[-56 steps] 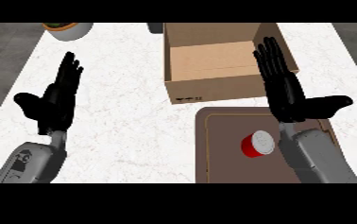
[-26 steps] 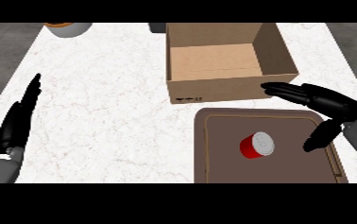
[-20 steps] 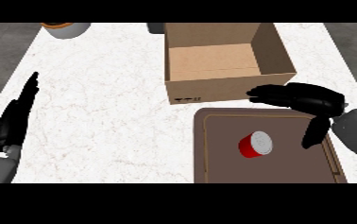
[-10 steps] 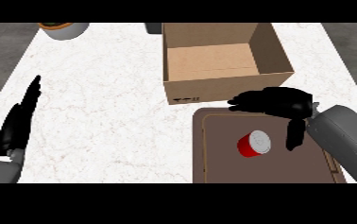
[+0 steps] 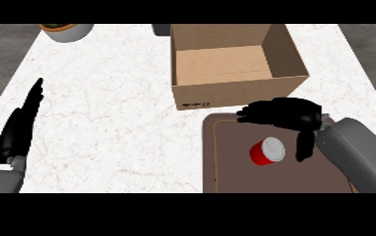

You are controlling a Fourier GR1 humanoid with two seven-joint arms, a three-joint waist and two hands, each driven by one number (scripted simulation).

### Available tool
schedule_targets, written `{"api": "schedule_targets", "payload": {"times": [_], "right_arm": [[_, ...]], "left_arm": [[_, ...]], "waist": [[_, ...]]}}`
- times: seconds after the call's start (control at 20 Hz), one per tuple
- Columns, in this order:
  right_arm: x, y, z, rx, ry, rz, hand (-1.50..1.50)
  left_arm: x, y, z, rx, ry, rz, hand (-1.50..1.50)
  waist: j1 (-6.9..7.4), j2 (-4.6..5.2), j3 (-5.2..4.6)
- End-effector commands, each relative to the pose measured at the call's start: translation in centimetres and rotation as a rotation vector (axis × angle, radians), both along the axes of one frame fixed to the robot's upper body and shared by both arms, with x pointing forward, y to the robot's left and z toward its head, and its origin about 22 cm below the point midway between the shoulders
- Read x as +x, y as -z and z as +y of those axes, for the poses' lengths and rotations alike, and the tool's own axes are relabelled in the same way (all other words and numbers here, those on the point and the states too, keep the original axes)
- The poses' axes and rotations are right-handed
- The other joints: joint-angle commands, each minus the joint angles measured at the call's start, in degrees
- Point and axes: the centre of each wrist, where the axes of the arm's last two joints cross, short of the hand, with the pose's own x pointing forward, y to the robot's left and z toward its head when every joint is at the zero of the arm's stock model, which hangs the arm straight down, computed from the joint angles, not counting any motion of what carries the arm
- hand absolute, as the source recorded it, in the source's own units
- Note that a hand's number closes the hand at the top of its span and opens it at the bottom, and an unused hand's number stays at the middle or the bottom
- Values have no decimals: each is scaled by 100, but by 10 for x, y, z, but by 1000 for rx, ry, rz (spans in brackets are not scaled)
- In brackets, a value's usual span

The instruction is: Pick the can from the tray and place it in the cardboard box

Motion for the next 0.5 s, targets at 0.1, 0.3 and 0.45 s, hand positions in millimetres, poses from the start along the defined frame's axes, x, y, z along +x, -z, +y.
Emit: {"api": "schedule_targets", "payload": {"times": [0.1,0.3,0.45], "right_arm": [[-9,9,-4,30,-50,69,-150],[-20,-12,1,74,-93,79,-150],[-24,-25,11,105,-113,75,-150]], "left_arm": [[4,3,14,3,-1,-8,0],[-16,1,-1,2,-4,16,0],[7,-6,5,7,-14,-7,0]], "waist": [[-17,6,-2],[-2,-18,0],[-50,-11,-3]]}}
